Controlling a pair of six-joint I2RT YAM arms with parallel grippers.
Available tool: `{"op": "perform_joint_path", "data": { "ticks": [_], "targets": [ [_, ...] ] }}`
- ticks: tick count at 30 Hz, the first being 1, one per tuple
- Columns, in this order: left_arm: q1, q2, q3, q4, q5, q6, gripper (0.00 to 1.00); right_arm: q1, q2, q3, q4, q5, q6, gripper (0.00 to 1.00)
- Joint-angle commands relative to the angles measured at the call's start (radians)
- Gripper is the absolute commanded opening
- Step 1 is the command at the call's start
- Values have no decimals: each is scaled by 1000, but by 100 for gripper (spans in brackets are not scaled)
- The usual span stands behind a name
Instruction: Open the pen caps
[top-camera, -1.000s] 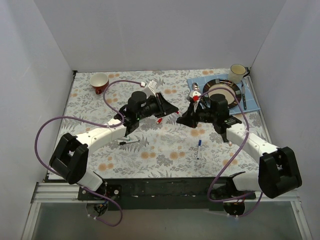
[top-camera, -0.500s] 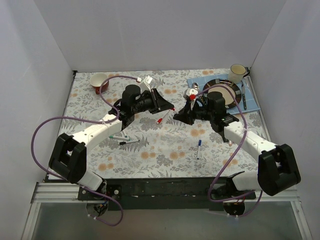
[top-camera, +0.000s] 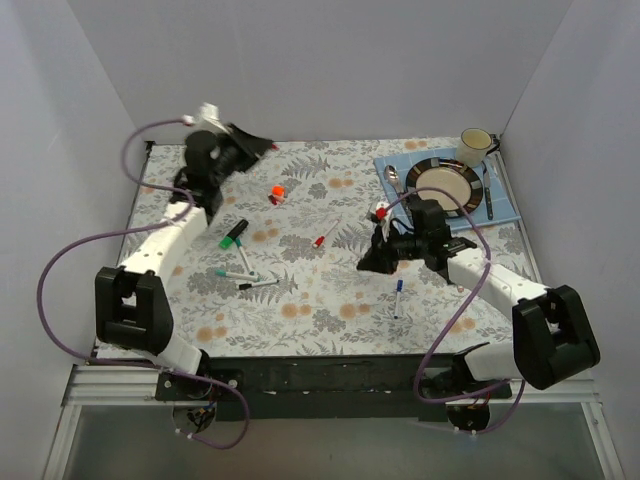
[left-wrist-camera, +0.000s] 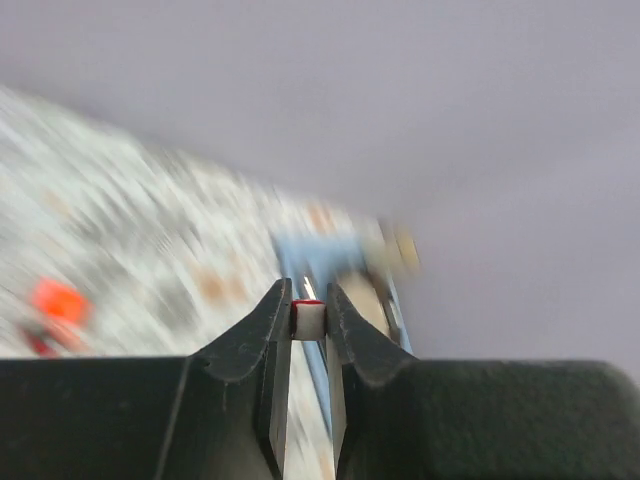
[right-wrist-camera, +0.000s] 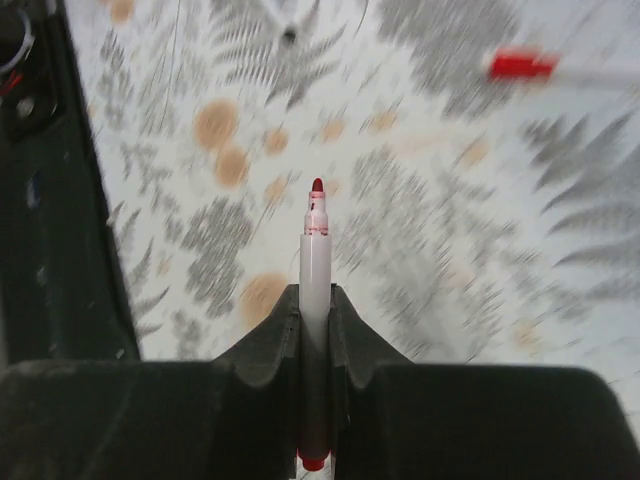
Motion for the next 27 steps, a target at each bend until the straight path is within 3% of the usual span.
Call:
{"op": "perform_joint_path", "data": {
  "ticks": [1,7,12,16,22,27],
  "targets": [
    [179,-7,130,92,-336,53,0,6,15,-40,-287,-95,-46,1],
    [188,24,159,61,-275,68,0,11,-7,-28,-301,-72,-69,1],
    [188,36,75,96,-186,71,0,-13,-25,38,-408,-89,-248,1],
    [188,85,49,87,-67,117,0,-105,-34,72,-519,-167,-365,1],
    [177,225,41,-14,9,180,0,-191,-142,37,-456,-115,-324,1],
    [131,383,91,-118,24,229,0,-215,-140,41,-454,-94,-316,1]
  ]
}}
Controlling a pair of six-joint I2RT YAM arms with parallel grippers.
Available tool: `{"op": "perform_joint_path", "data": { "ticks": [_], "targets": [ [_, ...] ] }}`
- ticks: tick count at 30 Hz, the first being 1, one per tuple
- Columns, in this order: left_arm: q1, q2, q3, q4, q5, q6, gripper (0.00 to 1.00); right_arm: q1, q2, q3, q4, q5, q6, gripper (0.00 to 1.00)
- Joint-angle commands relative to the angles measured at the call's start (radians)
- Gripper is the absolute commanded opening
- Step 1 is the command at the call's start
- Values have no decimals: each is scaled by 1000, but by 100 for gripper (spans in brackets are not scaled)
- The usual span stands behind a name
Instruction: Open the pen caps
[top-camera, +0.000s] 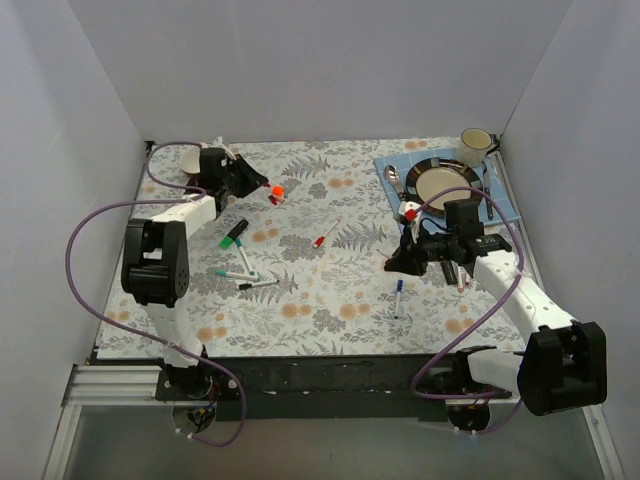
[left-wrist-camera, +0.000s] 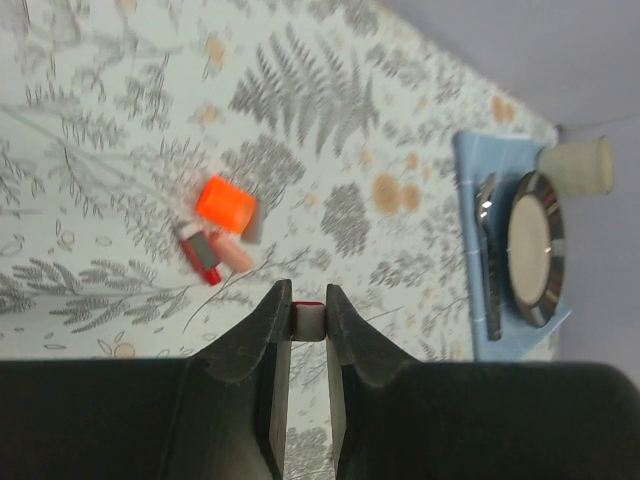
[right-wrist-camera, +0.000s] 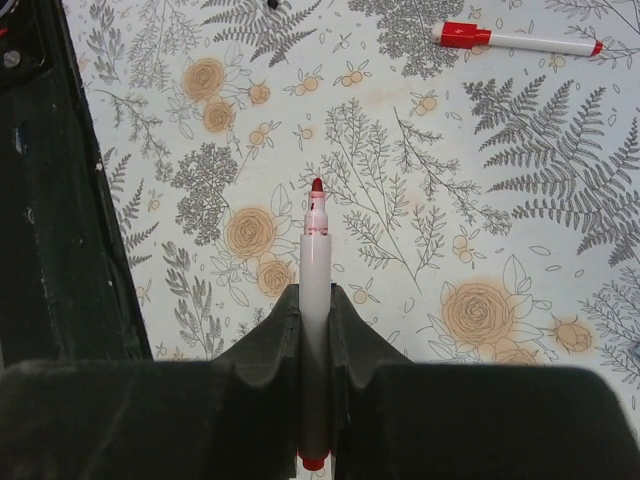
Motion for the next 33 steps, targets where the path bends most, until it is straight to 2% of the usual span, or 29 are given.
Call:
{"op": "perform_joint_path", "data": {
  "ticks": [1,8,9,12,15,16,17,20,22,23,26,29,30,31,32,33],
  "targets": [
    [-47,88,57,-128,38,80,0,-14,-3,6,12,10,-9,1],
    [-87,203,122,-203,11,108,9,-27,-3,6,9,15,-9,1],
    [-90,208,128,-203,9,111,17,-28,-2,6,7,15,-9,1],
    [-104,223,157,-221,-12,125,25,-31,-2,6,9,19,-10,1],
    [-111,208,168,-231,-40,137,38,-36,1,2,21,58,2,1],
    [-113,200,169,-231,-52,145,46,-37,2,0,27,74,13,1],
    [-113,180,172,-235,-84,151,50,-40,2,-6,48,117,23,1],
    [-113,145,194,-267,-152,194,57,-50,1,-20,85,217,59,1],
    [-113,116,206,-289,-184,236,58,-54,9,-32,104,295,86,1],
    [-113,72,205,-304,-205,250,59,-56,12,-35,113,390,102,1],
    [-111,-36,163,-303,-222,273,62,-74,40,-44,139,548,125,1],
    [-113,-230,82,-285,-198,248,68,-117,80,-37,130,626,122,1],
    [-113,-354,49,-274,-140,238,74,-144,87,-38,125,633,120,1],
    [-113,-416,15,-255,-109,231,89,-160,104,-37,109,637,122,1],
    [-113,-473,-24,-219,-79,227,98,-174,112,-35,101,650,119,1],
    [-116,-539,-107,-203,-57,221,98,-195,118,-34,93,654,109,1]
  ]
}}
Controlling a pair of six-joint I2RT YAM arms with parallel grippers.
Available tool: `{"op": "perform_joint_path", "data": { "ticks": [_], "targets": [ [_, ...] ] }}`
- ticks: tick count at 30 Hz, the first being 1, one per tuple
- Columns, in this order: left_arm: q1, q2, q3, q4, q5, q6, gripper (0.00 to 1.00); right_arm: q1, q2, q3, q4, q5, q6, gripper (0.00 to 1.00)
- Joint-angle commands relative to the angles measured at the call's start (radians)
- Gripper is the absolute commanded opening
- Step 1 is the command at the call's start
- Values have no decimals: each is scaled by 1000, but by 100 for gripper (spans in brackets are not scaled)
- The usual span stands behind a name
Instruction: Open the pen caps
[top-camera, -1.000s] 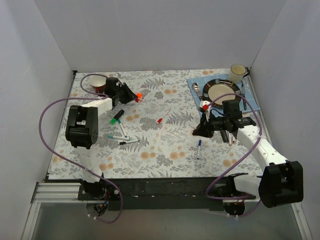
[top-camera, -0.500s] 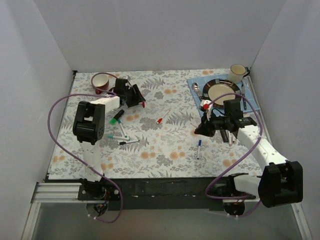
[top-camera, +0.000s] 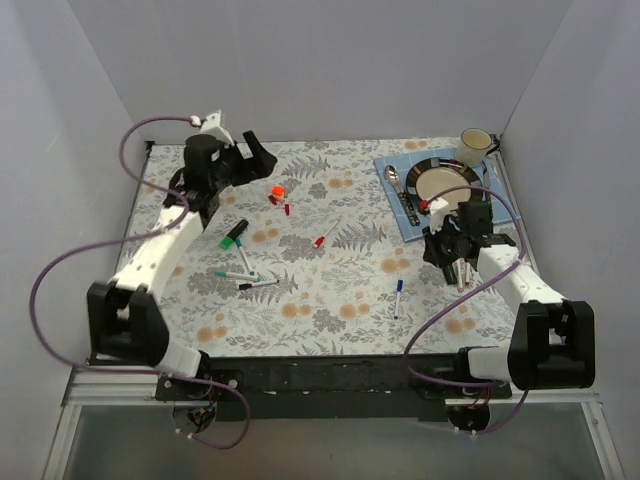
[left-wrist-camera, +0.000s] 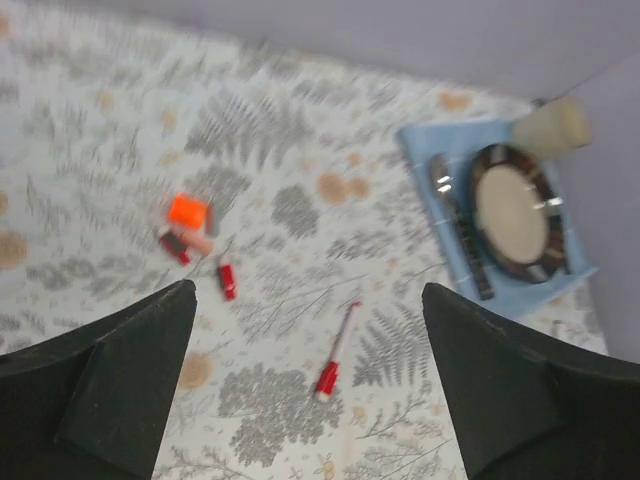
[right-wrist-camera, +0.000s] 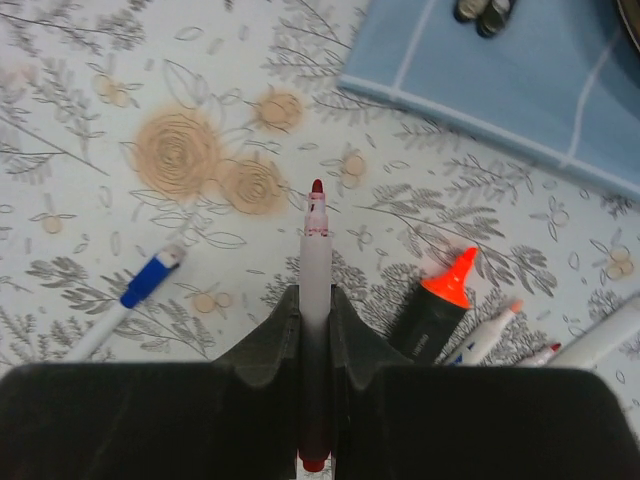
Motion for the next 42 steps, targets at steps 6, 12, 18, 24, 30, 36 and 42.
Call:
{"op": "perform_joint_path", "data": {
  "ticks": [6,12,18,24,30,36,42],
  "targets": [
    [-7,-600,-440,140,50,63,98,-114,47,3,-45,106,-19,13],
    [-7,-666,-502,142,102,55,98,-184,53,10,-35,129,-16,14],
    [-7,-691,-505,139,134,41,98,-268,66,1,-44,109,-13,20],
    [-7,-708,-508,134,130,44,98,-281,102,3,-45,130,-15,31],
    [-7,-705,-512,134,130,43,98,-284,113,7,-56,127,-16,32],
    [-7,-685,-512,136,151,41,98,-284,80,16,-70,83,-24,31],
    [-7,-653,-506,130,176,43,98,-278,-17,29,-142,-213,-154,30]
  ]
}}
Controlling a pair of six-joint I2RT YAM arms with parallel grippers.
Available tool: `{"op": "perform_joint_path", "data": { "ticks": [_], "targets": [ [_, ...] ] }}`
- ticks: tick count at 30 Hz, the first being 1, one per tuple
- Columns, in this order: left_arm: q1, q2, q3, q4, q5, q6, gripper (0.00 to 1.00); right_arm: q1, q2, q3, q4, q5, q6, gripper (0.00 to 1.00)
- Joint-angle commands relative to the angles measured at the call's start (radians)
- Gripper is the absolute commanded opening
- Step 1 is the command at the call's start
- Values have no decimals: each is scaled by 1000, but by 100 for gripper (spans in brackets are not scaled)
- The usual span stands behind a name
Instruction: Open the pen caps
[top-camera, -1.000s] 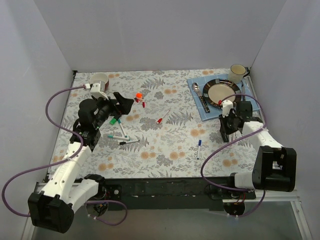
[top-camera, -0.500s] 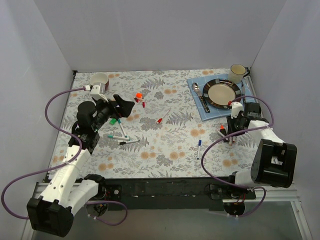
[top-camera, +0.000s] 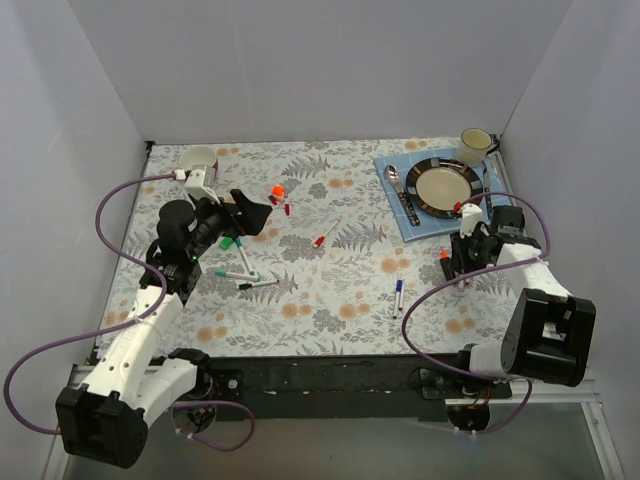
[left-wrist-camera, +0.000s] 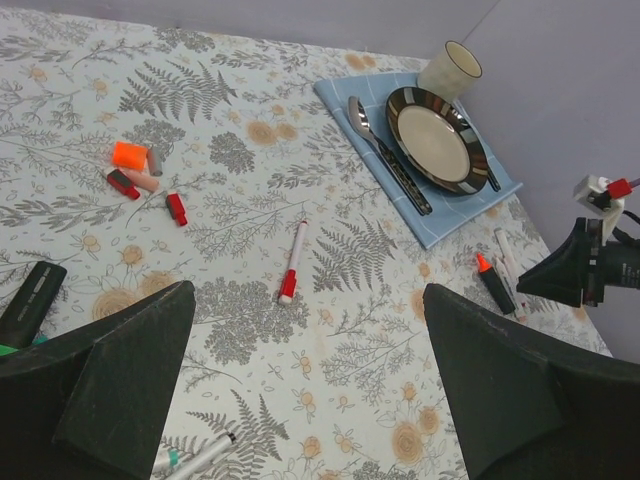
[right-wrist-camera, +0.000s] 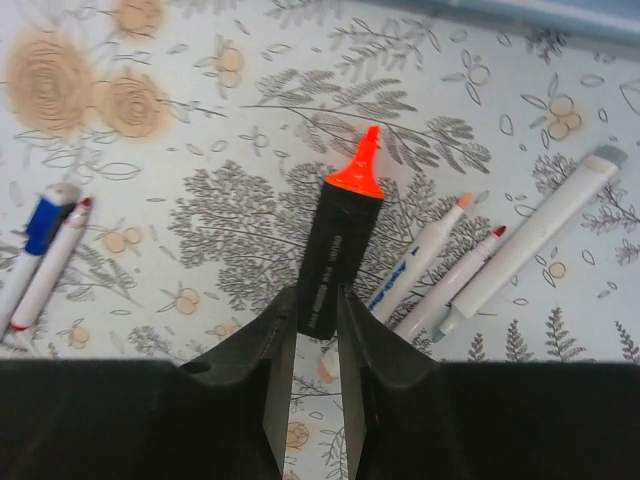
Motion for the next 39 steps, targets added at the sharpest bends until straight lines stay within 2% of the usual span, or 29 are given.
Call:
{"op": "perform_joint_path", "data": {
  "ticks": [1,6,9,14,19,26,30,39],
  "targets": [
    [0,12,7,-1,28,6,98,4,-100,27,-72,-268,-119,30],
    [0,23,5,0,37,5,98,36,-139,4,-94,-409,-200,31],
    [0,46,4,7,68,0,98,123,-128,-10,-109,-452,-237,34],
    [0,80,10,-4,74,2,98,325,-82,-16,-63,-377,-162,37],
    [0,100,10,-9,64,6,98,396,2,-5,-23,-313,-52,37],
    [0,137,16,-23,54,14,98,495,51,13,-43,-259,-53,38],
    [0,146,18,-26,50,17,98,504,96,56,-114,-207,-81,38],
    [0,155,19,-27,47,22,98,505,70,52,-175,-171,-116,38]
  ]
}}
